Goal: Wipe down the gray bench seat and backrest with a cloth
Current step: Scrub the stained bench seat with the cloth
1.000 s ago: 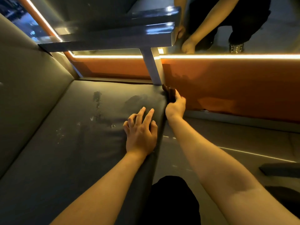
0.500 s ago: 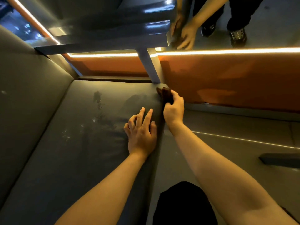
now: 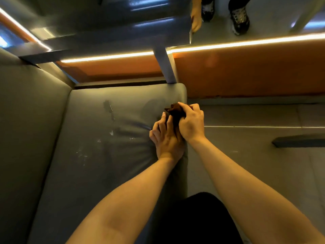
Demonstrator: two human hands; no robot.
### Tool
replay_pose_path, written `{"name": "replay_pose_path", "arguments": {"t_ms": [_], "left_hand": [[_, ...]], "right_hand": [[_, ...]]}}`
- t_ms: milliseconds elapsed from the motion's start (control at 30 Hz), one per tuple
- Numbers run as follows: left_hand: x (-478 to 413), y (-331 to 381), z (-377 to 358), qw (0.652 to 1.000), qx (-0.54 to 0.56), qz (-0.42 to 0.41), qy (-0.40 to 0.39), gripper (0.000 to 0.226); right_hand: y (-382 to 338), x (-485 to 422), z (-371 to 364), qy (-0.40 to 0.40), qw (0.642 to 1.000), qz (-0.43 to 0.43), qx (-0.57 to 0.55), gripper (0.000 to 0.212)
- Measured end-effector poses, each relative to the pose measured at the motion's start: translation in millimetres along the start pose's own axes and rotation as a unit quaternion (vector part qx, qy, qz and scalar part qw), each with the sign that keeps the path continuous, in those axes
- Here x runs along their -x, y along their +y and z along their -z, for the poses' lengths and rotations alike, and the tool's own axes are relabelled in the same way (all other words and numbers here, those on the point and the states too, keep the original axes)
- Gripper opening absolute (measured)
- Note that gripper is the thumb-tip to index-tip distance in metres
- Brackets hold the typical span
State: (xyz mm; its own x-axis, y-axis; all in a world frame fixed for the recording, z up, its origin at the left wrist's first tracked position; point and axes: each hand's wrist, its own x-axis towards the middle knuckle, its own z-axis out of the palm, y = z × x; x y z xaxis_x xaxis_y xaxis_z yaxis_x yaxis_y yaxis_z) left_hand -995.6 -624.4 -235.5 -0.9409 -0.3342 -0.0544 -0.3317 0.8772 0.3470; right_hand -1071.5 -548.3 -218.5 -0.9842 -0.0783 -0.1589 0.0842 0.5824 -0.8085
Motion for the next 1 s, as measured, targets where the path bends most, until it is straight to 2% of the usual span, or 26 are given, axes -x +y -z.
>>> {"name": "replay_pose_path", "arguments": {"t_ms": [100, 167, 233, 300, 367, 433, 500, 567, 667, 767, 800, 900, 933, 1000], "left_hand": [[-0.3, -5.3, 8.2, 0.996, 0.068, -0.023, -0.043, 0.078], [-1.0, -10.3, 23.6, 0.975, 0.206, -0.002, -0.084, 0.072], [8.4, -25.2, 50.2, 0.907, 0.410, 0.040, -0.091, 0.050], [29.7, -37.8, 78.3, 0.815, 0.562, 0.061, -0.130, 0.041], [47.2, -54.9, 96.6, 0.757, 0.633, 0.070, -0.144, 0.047], [58.4, -74.0, 107.0, 0.732, 0.661, 0.103, -0.127, 0.047], [64.3, -95.3, 118.4, 0.751, 0.644, 0.124, -0.080, 0.046], [68.4, -125.2, 126.9, 0.812, 0.574, 0.102, -0.032, 0.043], [74.7, -175.6, 138.7, 0.900, 0.423, 0.084, 0.062, 0.040], [77.9, -229.4, 149.7, 0.933, 0.288, 0.128, 0.175, 0.041], [78.3, -247.1, 152.6, 0.940, 0.244, 0.142, 0.191, 0.042], [70.8, -289.1, 149.9, 0.965, 0.123, 0.204, 0.111, 0.053], [65.6, -293.0, 146.8, 0.969, 0.101, 0.211, 0.080, 0.057], [55.3, -287.7, 139.2, 0.975, 0.079, 0.196, 0.067, 0.054]], "right_hand": [[-12.4, 22.9, 2.1, -0.012, 0.999, -0.015, 0.040, 0.042], [-27.8, 38.6, 6.6, -0.033, 0.996, -0.038, 0.078, 0.043], [-51.5, 58.5, 6.5, -0.056, 0.996, -0.071, 0.026, 0.046], [-75.1, 81.7, -1.7, -0.070, 0.986, -0.103, -0.113, 0.045], [-94.9, 106.2, -17.9, -0.093, 0.964, -0.120, -0.217, 0.031], [-113.4, 125.0, -36.5, -0.113, 0.953, -0.123, -0.252, 0.028], [-126.5, 138.8, -58.0, -0.131, 0.950, -0.132, -0.251, 0.030], [-129.5, 149.2, -82.3, -0.164, 0.956, -0.131, -0.206, 0.029], [-129.6, 164.3, -109.4, -0.191, 0.979, -0.067, -0.023, 0.037], [-133.6, 179.4, -127.9, -0.203, 0.970, 0.000, 0.135, 0.056], [-134.2, 182.0, -133.4, -0.210, 0.960, 0.010, 0.185, 0.060], [-138.0, 182.1, -144.6, -0.254, 0.921, 0.001, 0.294, 0.067], [-139.0, 181.7, -144.9, -0.258, 0.916, -0.001, 0.308, 0.068], [-135.2, 179.4, -144.8, -0.254, 0.914, 0.011, 0.316, 0.068]]}}
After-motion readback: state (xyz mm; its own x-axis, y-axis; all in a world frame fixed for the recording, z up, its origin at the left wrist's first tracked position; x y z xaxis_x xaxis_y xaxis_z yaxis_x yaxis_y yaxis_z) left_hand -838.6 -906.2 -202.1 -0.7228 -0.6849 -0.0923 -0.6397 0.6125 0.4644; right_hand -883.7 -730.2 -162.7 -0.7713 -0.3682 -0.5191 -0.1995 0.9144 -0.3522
